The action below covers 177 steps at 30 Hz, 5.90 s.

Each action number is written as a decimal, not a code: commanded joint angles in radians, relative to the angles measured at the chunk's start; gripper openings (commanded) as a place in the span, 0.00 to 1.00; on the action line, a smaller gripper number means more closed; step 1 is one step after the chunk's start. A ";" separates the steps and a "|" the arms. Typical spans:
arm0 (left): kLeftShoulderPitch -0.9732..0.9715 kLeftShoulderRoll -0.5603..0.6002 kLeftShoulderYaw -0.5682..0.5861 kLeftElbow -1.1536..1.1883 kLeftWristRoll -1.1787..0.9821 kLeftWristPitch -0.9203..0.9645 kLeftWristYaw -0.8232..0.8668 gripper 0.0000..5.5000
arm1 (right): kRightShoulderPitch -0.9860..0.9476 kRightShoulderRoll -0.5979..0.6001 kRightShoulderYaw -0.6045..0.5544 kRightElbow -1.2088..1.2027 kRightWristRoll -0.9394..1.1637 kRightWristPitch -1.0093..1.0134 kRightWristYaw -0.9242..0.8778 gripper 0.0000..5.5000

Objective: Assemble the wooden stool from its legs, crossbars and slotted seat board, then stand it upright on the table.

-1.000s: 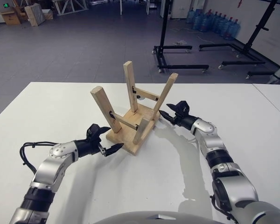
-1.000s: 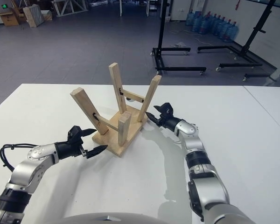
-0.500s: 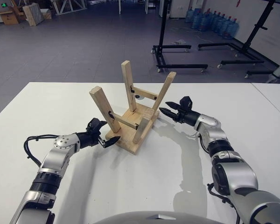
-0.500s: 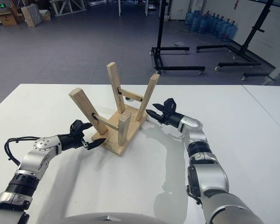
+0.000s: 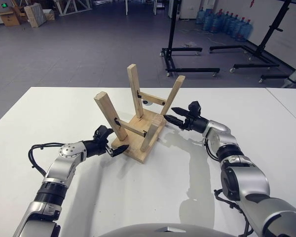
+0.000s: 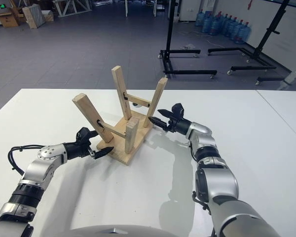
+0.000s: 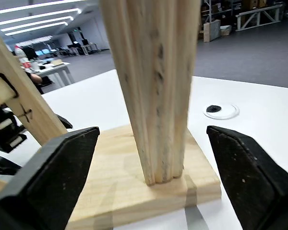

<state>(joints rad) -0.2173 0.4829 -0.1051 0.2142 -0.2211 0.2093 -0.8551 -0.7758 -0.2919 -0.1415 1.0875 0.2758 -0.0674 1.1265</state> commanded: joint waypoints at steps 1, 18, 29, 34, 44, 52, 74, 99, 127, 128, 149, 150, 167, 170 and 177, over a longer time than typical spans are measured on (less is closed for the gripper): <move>-0.030 -0.004 -0.008 0.021 0.017 -0.007 -0.009 0.98 | -0.071 0.020 -0.021 0.048 0.008 -0.011 0.023 0.75; 0.019 0.105 0.115 0.112 0.016 -0.043 -0.011 0.98 | 0.118 0.000 0.101 -0.218 -0.014 0.061 0.361 0.75; 0.021 0.095 0.116 0.186 0.039 -0.085 0.013 0.98 | 0.465 -0.101 0.229 -0.927 0.078 0.320 0.339 0.75; 0.064 0.181 0.114 0.132 0.081 -0.170 -0.023 0.98 | 0.532 -0.119 0.234 -0.929 0.031 0.239 0.230 0.75; 0.064 0.273 0.139 0.104 0.079 -0.219 -0.090 0.98 | 0.483 -0.081 0.238 -0.782 0.071 0.107 0.235 0.75; 0.065 0.218 0.108 0.107 0.090 -0.215 -0.070 0.98 | 0.381 -0.064 0.269 -0.617 0.062 0.034 0.331 0.48; 0.248 0.195 0.334 -0.139 -0.181 -0.079 -0.077 0.98 | 0.607 -0.369 0.195 -1.122 0.526 1.110 0.257 0.20; 0.313 0.128 0.294 -0.219 -0.187 -0.036 -0.019 0.98 | 0.353 -0.479 0.315 -0.756 0.550 1.309 0.227 0.43; 0.162 0.289 0.138 -0.242 -0.057 -0.281 -0.318 0.98 | 0.747 -0.315 -0.014 -1.271 0.471 0.703 -0.137 0.43; 0.167 0.287 0.135 -0.252 -0.059 -0.278 -0.317 0.98 | 0.749 -0.313 -0.019 -1.283 0.468 0.692 -0.147 0.43; 0.279 0.327 0.044 -0.417 -0.073 -0.192 -0.355 0.98 | 0.874 -0.522 -0.059 -1.071 0.228 0.232 0.184 0.43; 0.276 0.323 0.037 -0.417 -0.070 -0.190 -0.352 0.98 | 0.873 -0.522 -0.041 -1.064 0.208 0.208 0.200 0.43; 0.186 0.277 -0.048 -0.325 -0.065 -0.205 -0.370 0.81 | 0.788 -0.420 0.159 -1.213 0.194 0.304 0.143 0.44; 0.171 0.261 -0.047 -0.306 -0.073 -0.219 -0.371 0.73 | 0.773 -0.434 0.171 -1.198 0.181 0.287 0.169 0.40; 0.133 0.232 -0.055 -0.275 -0.134 -0.203 -0.441 0.53 | 0.715 -0.441 0.187 -1.234 0.222 0.360 0.201 0.28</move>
<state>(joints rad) -0.0554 0.7215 -0.1530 -0.0609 -0.3373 -0.0060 -1.2731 -0.0344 -0.7296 0.0417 -0.1344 0.4720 0.2652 1.3252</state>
